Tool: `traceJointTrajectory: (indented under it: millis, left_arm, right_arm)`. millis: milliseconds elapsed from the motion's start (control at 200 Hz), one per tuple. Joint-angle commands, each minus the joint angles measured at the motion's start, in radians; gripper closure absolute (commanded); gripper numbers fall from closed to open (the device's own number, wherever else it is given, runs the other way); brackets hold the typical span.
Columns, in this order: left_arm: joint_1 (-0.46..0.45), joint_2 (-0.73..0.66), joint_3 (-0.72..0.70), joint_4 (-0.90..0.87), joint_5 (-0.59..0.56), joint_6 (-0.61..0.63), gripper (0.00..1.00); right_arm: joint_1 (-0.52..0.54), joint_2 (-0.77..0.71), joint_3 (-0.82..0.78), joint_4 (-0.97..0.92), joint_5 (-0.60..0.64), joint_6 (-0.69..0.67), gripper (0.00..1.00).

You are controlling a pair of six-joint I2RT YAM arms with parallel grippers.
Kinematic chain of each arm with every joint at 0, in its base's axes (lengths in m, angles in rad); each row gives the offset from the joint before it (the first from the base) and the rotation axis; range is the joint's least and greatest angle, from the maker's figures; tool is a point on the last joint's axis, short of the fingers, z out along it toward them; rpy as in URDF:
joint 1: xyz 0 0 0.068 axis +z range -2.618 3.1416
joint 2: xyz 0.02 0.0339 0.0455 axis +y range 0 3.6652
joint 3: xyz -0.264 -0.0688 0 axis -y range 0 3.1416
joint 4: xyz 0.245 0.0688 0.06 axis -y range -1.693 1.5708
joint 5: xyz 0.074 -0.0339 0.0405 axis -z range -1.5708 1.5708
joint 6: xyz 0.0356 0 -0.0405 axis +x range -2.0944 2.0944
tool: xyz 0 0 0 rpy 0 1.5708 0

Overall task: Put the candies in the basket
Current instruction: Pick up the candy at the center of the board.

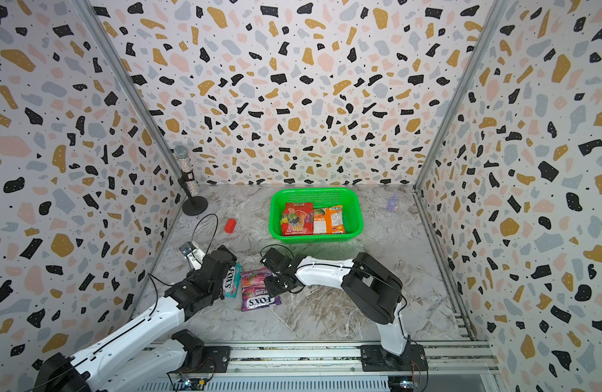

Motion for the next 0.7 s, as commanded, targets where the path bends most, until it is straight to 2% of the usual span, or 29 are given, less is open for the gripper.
traceJointTrajectory:
  millis: [0,95,185,421,606,691]
  left_arm:
    - [-0.002,-0.035,-0.017,0.014,-0.053,0.012,0.01]
    - [-0.002,-0.049,-0.024,0.014,-0.062,0.009,0.01]
    - [-0.003,-0.049,-0.024,0.014,-0.061,0.006,0.0]
    - [-0.002,-0.033,-0.017,0.014,-0.05,0.008,0.0]
    - [-0.002,-0.006,-0.01,0.021,-0.04,0.017,0.0]
    - [-0.002,0.02,-0.014,0.103,0.025,0.095,0.0]
  right_arm:
    - [0.001,0.007,0.022,-0.018,0.025,0.033,0.41]
    - [0.002,0.033,0.031,-0.016,0.023,0.044,0.41]
    - [0.004,0.071,0.045,-0.02,0.021,0.055,0.46]
    - [0.004,0.07,0.026,-0.04,0.072,0.074,0.99]
    - [0.005,-0.075,0.019,-0.134,0.185,-0.006,1.0]
    - [0.003,-0.181,0.002,-0.196,0.268,-0.071,1.0]
